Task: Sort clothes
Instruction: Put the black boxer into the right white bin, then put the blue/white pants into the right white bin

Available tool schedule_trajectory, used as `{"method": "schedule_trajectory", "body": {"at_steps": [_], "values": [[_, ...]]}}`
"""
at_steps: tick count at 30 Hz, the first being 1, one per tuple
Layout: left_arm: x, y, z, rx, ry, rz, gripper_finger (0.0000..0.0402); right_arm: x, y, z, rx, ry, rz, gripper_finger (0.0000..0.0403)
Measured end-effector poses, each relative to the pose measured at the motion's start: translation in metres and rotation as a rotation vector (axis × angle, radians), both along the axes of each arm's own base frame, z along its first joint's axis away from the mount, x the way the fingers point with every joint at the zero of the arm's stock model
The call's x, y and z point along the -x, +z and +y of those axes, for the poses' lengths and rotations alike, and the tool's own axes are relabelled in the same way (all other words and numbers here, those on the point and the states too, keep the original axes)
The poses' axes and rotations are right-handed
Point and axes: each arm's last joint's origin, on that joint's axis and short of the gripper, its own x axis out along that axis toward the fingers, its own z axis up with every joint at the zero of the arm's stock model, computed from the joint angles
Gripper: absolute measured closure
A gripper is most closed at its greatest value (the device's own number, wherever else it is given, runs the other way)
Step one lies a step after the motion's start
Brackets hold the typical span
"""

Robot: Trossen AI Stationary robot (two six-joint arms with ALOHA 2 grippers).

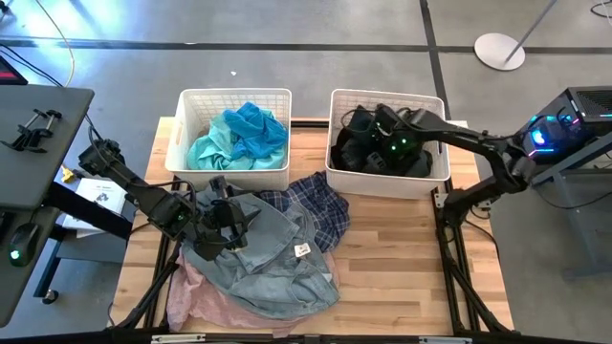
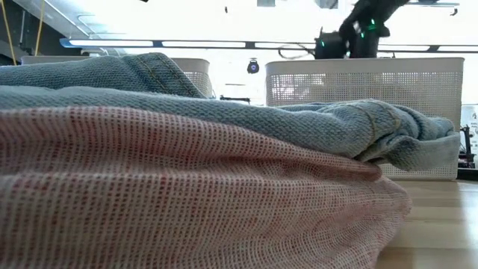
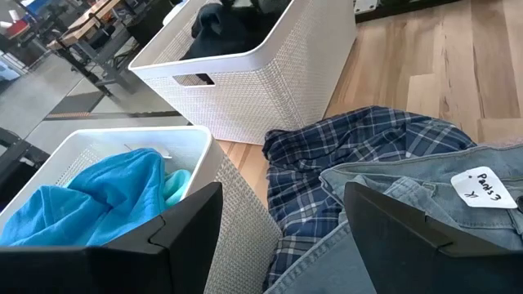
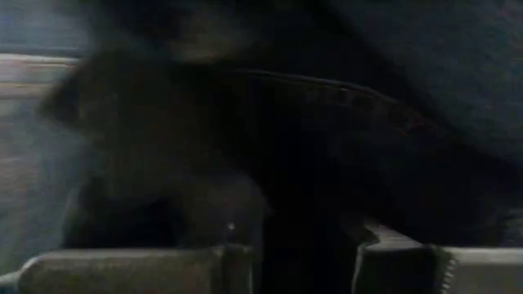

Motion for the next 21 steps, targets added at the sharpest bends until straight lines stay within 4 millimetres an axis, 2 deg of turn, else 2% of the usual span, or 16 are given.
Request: {"method": "schedule_trajectory", "body": {"at_steps": [3,6,10,16,18,21], "values": [[0.000,0.000,0.000,0.000,0.000,-0.001,0.0154,0.008,-0.012,-0.004,-0.007,-0.025,0.026,0.0342],[0.000,0.000,0.000,-0.011,0.010,-0.008,0.0154,0.007,0.002,-0.005,0.017,-0.011,0.023,0.0347],[0.000,0.001,0.001,-0.016,0.015,-0.011,0.0154,0.001,0.054,0.001,0.123,0.052,-0.075,0.0348],[0.000,0.001,0.001,-0.009,0.019,-0.017,0.0154,0.010,0.139,0.034,0.330,0.113,-0.294,0.0348],[0.000,0.000,0.001,-0.009,0.019,-0.016,0.0154,0.016,0.160,0.049,0.413,0.130,-0.370,0.0348],[0.000,0.001,0.001,-0.015,0.023,-0.020,0.0154,0.023,0.178,0.077,0.533,0.176,-0.475,0.0348]]}}
